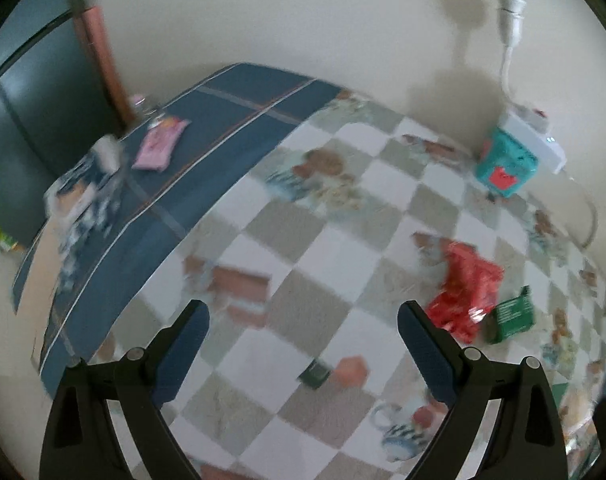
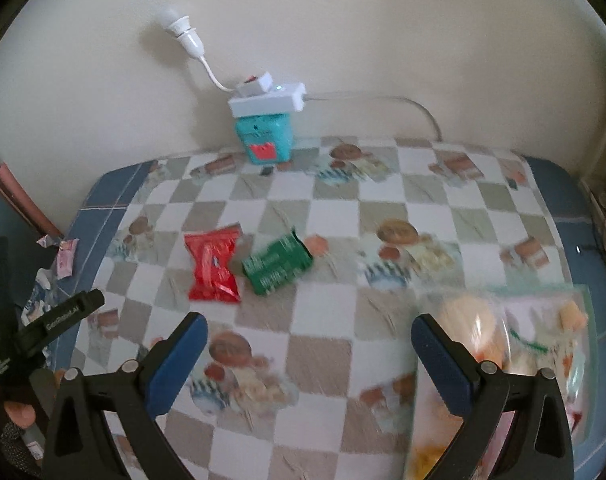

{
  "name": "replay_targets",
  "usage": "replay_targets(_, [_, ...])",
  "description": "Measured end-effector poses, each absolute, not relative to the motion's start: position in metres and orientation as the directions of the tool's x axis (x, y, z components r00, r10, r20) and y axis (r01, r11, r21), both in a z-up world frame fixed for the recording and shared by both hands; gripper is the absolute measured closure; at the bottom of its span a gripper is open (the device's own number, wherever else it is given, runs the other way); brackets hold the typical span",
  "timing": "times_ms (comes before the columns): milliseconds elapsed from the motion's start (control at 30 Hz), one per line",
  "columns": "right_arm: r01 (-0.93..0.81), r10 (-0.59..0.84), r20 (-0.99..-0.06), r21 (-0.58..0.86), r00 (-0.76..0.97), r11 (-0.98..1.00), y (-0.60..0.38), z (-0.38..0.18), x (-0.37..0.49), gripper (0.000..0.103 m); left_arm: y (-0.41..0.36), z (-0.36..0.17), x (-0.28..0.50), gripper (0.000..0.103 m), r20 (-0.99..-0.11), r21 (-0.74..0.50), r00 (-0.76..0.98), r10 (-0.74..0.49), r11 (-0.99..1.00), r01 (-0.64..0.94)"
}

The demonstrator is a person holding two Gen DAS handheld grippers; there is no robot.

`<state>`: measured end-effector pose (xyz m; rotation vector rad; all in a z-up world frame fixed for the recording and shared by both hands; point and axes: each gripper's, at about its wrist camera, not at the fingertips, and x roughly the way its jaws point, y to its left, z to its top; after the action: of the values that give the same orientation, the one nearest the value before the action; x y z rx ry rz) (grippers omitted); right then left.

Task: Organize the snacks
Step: 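Move both grippers back to the red bag and green pack, then grasp the green biscuit pack with the right gripper while the left grasps the red candy bag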

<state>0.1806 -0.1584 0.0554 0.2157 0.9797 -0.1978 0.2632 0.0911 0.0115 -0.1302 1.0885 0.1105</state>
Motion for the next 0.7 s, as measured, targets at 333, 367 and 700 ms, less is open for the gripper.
replay_targets(333, [0.152,-0.038,-0.913,0.027,0.406,0.988,-0.152,-0.004,0.254,0.0,0.035,-0.017,0.31,0.008,-0.931,-0.157,0.317,-0.182,0.982,0.104])
replay_targets(367, [0.147,-0.034,-0.916,0.027,0.399,0.989,-0.153,-0.009,0.257,0.0,0.032,-0.021,0.313,0.008,-0.933,-0.17,0.304,-0.194,0.98,0.106])
replay_targets(700, [0.03,-0.07,-0.936,-0.063,0.345,0.998,-0.135,-0.056,0.289,0.0,0.013,-0.031,0.344,0.007,-0.926,-0.241,0.26,-0.274,0.958,0.152])
